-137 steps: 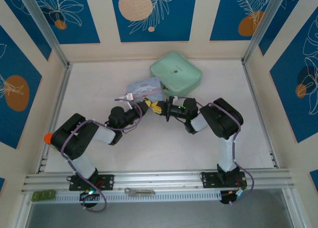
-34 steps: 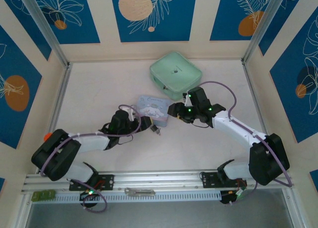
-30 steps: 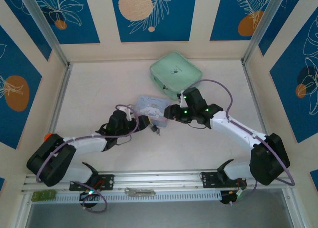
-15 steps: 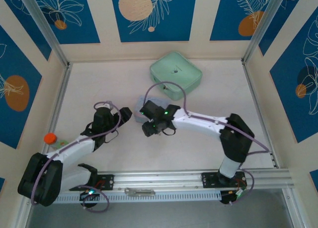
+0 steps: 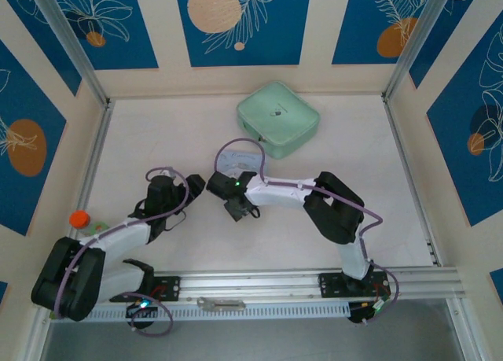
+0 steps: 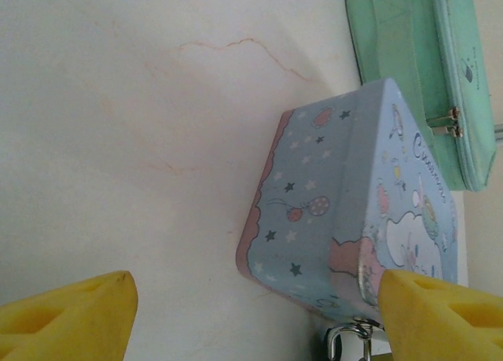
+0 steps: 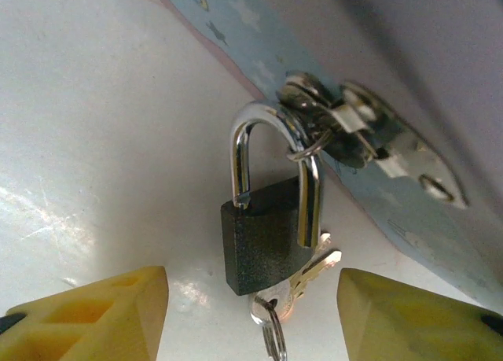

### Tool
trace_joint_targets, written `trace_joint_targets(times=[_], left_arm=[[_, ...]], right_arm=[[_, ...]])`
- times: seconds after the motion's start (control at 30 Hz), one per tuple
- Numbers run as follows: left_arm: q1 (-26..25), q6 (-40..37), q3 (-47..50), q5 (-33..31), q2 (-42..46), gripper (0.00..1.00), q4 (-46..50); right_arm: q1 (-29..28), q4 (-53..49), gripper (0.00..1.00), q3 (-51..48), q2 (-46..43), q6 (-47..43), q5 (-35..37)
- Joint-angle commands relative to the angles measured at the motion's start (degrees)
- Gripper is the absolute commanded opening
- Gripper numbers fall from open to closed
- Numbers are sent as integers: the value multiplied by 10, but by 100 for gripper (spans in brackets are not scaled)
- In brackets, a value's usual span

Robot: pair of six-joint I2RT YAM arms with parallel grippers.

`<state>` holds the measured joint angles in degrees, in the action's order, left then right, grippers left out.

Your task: Unlock the padlock with the key

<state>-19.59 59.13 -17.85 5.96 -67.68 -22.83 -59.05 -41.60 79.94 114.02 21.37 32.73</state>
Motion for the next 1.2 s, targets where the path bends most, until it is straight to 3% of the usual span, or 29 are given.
trace_joint_targets(times=[0.0,0.23,0.83,0.97,1.17], left_arm=[[7,21,10,14,-16,80,-50],[7,30,-2,40,-50,79,-87],[8,28,-3,47,-46,79,-97],[8,23,-6,47,-52,79,-104],[8,-15,-54,34,-70,79,-83]], right_arm=[[-4,3,58,14,17,-5,27],[-6,43,50,10,34,-5,54],[-12,99,13,-34,26,-67,104],[-10,127,7,-52,6,-91,94],[10,194,3,-99,-39,-151,23]])
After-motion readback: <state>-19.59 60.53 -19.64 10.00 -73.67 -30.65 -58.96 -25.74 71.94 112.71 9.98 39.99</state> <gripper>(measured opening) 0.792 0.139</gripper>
